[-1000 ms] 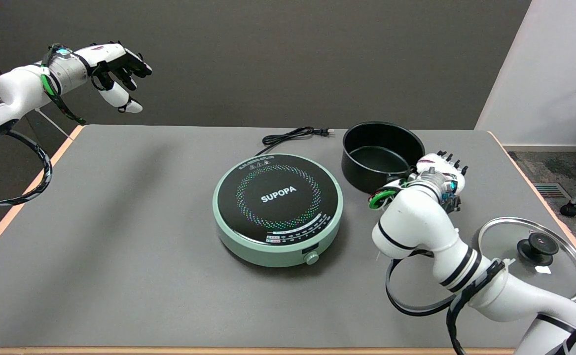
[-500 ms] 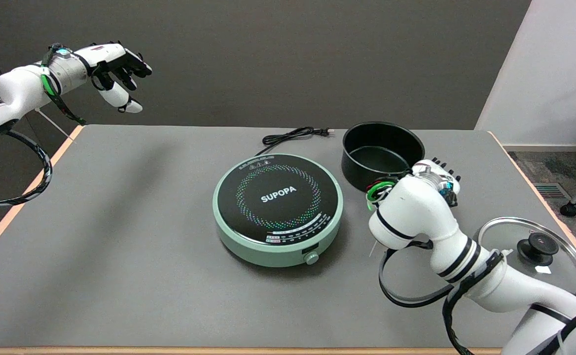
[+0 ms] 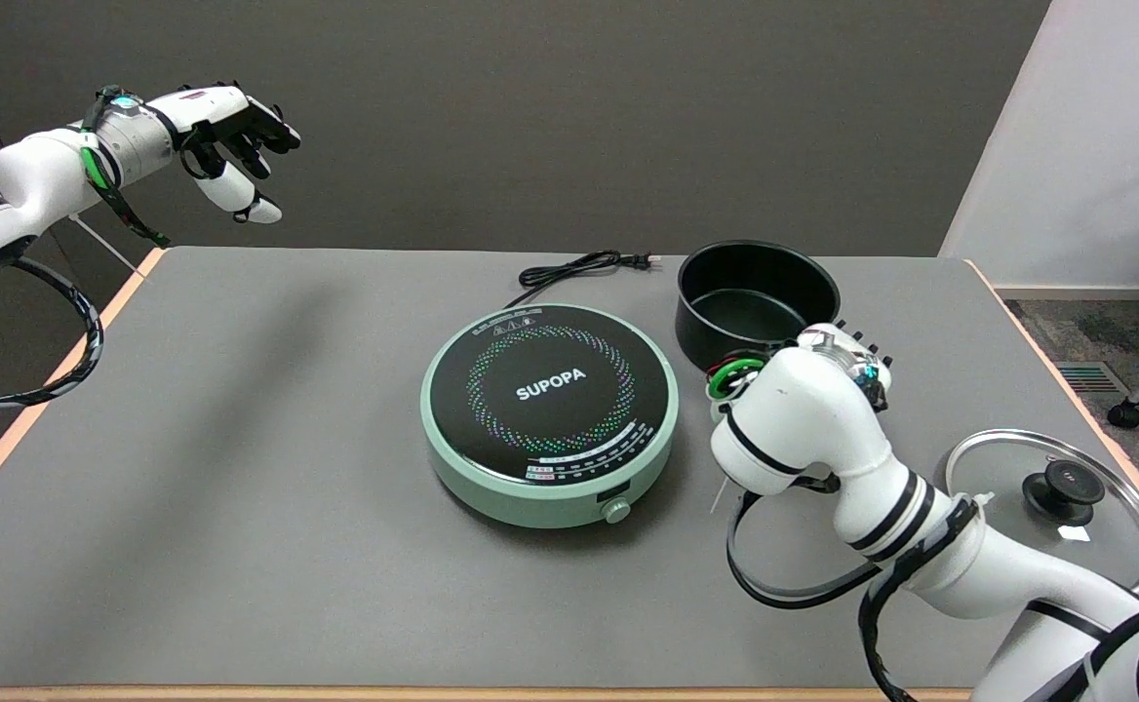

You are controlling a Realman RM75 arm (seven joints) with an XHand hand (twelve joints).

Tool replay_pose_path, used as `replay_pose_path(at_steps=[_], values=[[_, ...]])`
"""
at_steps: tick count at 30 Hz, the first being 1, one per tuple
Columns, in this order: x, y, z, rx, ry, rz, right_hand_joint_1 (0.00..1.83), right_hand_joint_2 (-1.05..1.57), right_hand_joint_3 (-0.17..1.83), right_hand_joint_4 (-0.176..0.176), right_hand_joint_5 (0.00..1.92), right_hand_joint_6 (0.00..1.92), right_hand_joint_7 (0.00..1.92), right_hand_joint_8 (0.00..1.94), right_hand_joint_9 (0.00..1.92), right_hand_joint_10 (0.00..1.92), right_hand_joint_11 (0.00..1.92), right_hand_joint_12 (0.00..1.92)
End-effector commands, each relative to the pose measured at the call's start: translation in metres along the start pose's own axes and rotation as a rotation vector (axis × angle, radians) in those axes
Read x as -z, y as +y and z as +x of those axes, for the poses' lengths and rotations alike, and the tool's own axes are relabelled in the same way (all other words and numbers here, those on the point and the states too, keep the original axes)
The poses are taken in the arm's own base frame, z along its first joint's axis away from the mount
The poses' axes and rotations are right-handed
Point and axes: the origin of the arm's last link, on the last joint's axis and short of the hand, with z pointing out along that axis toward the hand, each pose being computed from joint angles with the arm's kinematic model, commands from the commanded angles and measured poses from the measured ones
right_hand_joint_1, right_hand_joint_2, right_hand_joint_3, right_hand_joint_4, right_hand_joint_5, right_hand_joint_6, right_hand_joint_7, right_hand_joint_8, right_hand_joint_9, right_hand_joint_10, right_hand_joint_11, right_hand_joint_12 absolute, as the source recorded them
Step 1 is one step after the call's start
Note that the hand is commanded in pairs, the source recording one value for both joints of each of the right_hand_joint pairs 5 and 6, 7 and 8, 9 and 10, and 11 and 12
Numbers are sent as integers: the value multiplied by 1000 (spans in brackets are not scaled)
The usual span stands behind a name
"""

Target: Pick up the pot.

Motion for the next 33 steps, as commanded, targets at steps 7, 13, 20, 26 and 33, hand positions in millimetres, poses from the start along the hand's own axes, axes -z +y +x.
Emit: replay_pose_path(at_steps=[7,13,20,26,33], values=[[14,3,-16,19,-52,-15,1067,324,594,4,886,886,886,886,886,886,886,886],[8,-1,-15,42,-42,-4,1124,698,446,-65,1407,1407,1407,1407,1407,1407,1407,1407],[3,-2,-12,59,-30,-5,1134,1108,305,-59,1671,1671,1671,1671,1671,1671,1671,1671],[1,0,-12,64,-24,-4,1173,1179,271,-54,1738,1738,1738,1738,1738,1738,1738,1738],[-2,1,-9,57,-15,4,1064,1326,1044,-119,1610,1610,1610,1610,1610,1610,1610,1610]])
